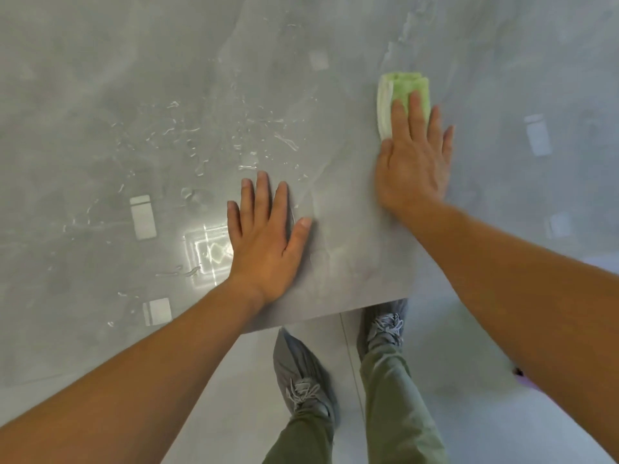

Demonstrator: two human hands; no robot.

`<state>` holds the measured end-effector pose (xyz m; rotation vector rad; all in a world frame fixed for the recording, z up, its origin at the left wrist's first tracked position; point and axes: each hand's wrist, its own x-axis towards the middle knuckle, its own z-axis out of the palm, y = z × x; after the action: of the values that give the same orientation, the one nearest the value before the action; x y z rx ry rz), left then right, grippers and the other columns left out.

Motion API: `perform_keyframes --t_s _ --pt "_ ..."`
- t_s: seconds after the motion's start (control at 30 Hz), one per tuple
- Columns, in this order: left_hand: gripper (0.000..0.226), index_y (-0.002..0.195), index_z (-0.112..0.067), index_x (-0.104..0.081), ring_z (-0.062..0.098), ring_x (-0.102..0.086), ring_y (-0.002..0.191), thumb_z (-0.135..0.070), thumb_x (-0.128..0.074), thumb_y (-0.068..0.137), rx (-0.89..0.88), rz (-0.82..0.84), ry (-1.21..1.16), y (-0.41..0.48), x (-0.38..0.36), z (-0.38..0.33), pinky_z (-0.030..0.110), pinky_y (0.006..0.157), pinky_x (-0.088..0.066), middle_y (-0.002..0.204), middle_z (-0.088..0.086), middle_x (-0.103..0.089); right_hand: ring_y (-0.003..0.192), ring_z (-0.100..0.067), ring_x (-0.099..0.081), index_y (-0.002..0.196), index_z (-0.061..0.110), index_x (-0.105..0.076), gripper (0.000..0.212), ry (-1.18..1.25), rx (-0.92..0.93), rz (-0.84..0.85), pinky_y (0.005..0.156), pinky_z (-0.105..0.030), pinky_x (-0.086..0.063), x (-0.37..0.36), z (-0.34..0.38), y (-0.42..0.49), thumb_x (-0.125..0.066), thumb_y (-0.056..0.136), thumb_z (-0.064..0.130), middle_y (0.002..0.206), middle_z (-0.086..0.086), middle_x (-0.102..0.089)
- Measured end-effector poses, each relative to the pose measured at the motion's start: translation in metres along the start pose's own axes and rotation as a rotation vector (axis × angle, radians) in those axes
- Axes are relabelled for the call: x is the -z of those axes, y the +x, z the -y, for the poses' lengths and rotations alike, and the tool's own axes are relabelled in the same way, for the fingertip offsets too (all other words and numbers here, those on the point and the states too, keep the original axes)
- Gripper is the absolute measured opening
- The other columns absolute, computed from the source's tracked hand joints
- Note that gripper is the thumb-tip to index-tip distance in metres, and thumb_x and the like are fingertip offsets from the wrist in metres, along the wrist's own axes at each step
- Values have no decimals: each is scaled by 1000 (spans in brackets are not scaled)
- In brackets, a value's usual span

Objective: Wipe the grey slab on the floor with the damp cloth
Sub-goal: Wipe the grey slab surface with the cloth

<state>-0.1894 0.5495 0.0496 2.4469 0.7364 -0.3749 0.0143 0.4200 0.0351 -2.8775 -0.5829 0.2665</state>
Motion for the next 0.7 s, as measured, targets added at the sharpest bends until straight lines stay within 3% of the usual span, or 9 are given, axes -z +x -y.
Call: perform_keyframes --t_s 0.07,0.2,0.27,0.33,0.43,0.5,0.53,0.63,0.7 --pt "80 160 -26 3 13 34 146 -67 0 91 2 -16 -23 0 -1 0 39 117 25 165 -3 25 154 -34 -2 159 24 -13 61 -5 45 4 124 -51 -3 -6 19 -21 -31 102 33 169 0 -4" --pt "80 159 -24 6 15 32 148 -67 -1 93 18 -48 -10 1 -5 -2 42 118 24 165 -1 23 154 -35 -4 159 24 -14 60 -128 624 147 123 -56 -9 -18 10 -132 -33 103 34 168 -1 -8" --pt "78 159 -23 7 16 31 148 -66 -2 95 22 -54 22 0 -9 -1 43 118 23 165 0 23 154 -34 -9 159 25 -20 59 -158 821 204 123 -56 -11 -12 -23 -141 -35 102 32 168 0 -12" --pt "77 159 -22 6 19 30 149 -66 -2 96 20 -73 66 2 -14 0 45 118 22 166 2 22 152 -34 -16 157 27 -26 58 -154 708 159 122 -55 -13 -6 -53 -120 -36 100 32 167 1 -18" --pt "78 159 -22 5 21 27 150 -66 0 95 24 -96 121 4 -18 0 48 120 18 166 3 21 153 -34 -12 157 27 -23 61 -17 168 66 123 -53 -9 4 -75 -87 -34 97 34 167 1 -14" --pt "78 159 -22 5 22 26 151 -66 0 95 32 -106 134 4 -19 0 48 120 17 166 3 20 153 -35 -6 159 24 -16 65 0 -11 29 124 -52 -6 1 -59 -96 -37 98 31 168 -1 -8" --pt "79 159 -22 4 21 25 151 -67 0 94 33 -109 137 4 -19 0 48 120 18 167 3 19 153 -37 -6 159 22 -15 66 -16 25 27 124 -52 -7 -4 -45 -110 -39 98 30 168 -4 -7" --pt "79 160 -22 -2 17 22 152 -66 -5 94 23 -99 11 3 -12 -1 42 120 19 168 1 14 153 -40 -6 158 20 -20 63 -68 510 122 122 -57 -11 -24 -4 -168 -41 100 30 168 -5 -11" --pt "75 160 -20 -9 13 16 153 -61 -12 97 16 -106 -142 0 -3 0 37 120 17 169 -2 6 153 -40 -9 158 21 -24 61 -83 706 180 122 -58 -12 -28 3 -187 -41 100 31 167 -4 -14"
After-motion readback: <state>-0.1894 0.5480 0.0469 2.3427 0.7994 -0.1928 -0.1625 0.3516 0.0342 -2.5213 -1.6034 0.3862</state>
